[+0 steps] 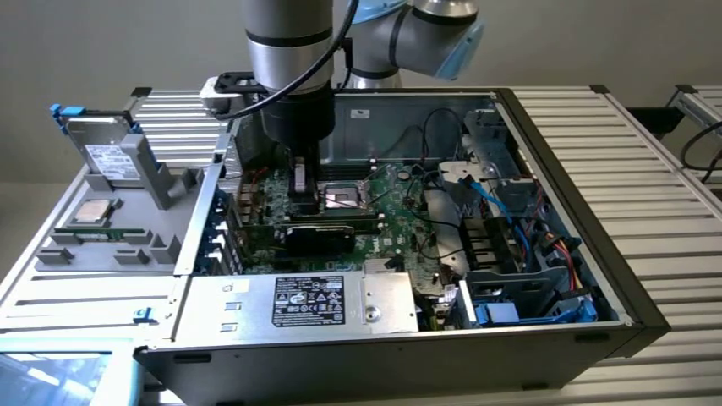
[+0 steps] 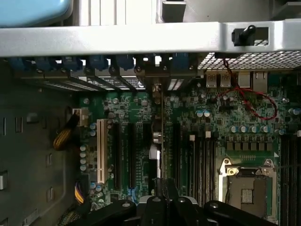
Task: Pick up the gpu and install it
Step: 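Press down on the gpu until it lock into place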
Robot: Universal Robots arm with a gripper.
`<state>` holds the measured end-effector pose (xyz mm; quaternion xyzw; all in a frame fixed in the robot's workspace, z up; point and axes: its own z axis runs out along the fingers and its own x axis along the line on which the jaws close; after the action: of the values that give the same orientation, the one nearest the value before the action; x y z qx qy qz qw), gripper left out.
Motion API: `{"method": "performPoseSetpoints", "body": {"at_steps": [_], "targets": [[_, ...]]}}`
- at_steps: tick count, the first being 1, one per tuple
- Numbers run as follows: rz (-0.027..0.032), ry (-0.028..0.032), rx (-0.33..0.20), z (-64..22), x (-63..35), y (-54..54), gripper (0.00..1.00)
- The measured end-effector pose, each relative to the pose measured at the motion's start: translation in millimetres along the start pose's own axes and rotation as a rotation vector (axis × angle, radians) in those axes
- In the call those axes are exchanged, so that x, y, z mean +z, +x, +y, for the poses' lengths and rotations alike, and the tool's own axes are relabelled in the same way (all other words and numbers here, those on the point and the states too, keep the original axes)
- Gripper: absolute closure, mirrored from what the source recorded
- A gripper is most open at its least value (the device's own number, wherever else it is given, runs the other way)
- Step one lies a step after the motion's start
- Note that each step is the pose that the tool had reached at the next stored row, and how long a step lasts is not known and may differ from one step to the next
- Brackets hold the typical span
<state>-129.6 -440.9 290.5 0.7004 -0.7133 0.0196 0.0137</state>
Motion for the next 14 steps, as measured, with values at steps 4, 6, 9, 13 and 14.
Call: {"method": "performPoseSetpoints", "body": {"at_steps": [4, 6, 9, 13, 14], "targets": [[-0.0090, -0.0088, 0.000, -5.6, 4.4, 6.8, 0.88], [-0.0158, -0.0100, 0.000, -7.4, 6.7, 9.0, 0.88], [-0.0386, -0.0219, -0.001, -8.1, 8.1, 10.2, 0.88], [-0.0502, -0.0367, -0.001, -8.1, 12.3, 10.8, 0.88], [-0.0503, -0.0367, -0.001, -8.3, 14.1, 10.7, 0.88]]}}
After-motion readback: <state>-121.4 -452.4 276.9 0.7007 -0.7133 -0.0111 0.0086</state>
